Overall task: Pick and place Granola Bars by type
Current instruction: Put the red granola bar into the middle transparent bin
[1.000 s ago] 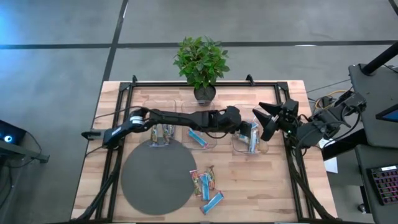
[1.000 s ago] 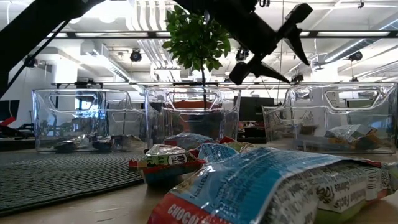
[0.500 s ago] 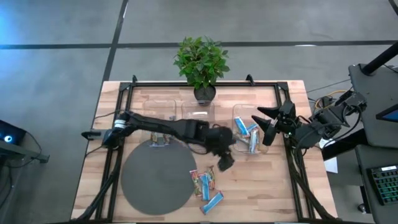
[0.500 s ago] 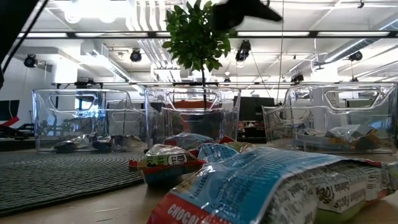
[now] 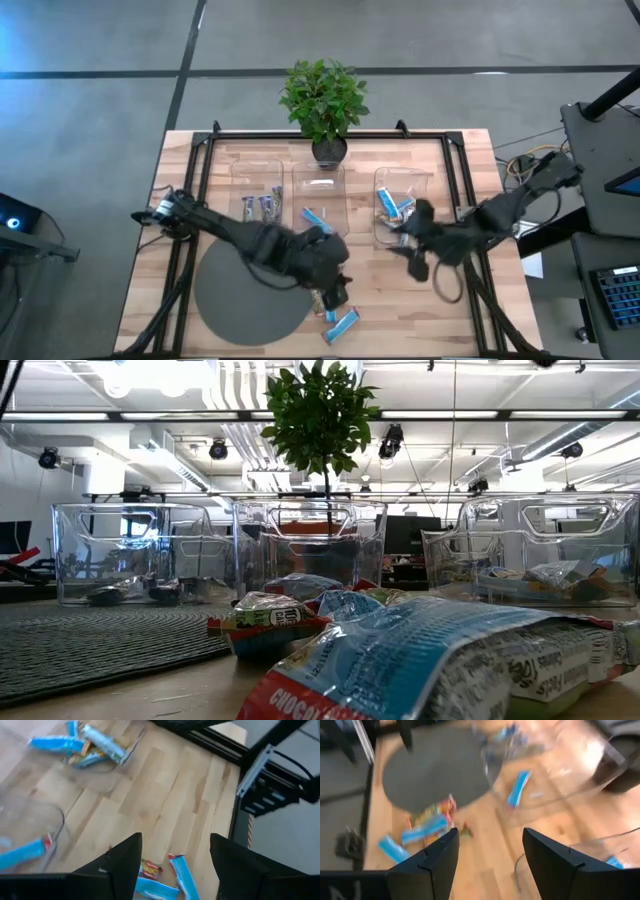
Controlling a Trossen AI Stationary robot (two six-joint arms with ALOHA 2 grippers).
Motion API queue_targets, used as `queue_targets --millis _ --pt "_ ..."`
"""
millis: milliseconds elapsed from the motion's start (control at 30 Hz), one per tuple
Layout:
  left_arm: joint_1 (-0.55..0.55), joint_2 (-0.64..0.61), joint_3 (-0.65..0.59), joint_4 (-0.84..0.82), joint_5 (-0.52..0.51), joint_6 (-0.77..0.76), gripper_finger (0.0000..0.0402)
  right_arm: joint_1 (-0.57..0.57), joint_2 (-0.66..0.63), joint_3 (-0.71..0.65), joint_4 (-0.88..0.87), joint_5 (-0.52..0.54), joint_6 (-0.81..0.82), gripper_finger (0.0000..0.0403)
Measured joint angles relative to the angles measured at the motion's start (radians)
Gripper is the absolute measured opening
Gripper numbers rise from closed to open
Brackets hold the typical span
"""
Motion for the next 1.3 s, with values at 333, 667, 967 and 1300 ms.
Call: queue_targets --millis 333,667,967,1300 --pt "-0.177 -0.005 -0.091 -0.124 -0.215 -0.404 0.0216 0.0 0.23 0.0 0.109 -0.271 -0.214 0.021" --pt "-0.292 -0.129 -0.457 0.289 -0.24 -0.529 0.0216 -0.034 0.362 0.087 0.107 -0.386 -0.425 0.021" --pt "-0.412 -0.439 -1.016 0.854 -0.423 -0.565 0.0216 -0.019 0.443 0.111 0.114 -0.404 -0.47 0.021" --pt "-0.457 -0.665 -1.293 1.131 -0.431 -0.441 0.0216 0.07 0.653 0.206 0.127 -0.409 -0.544 0.021"
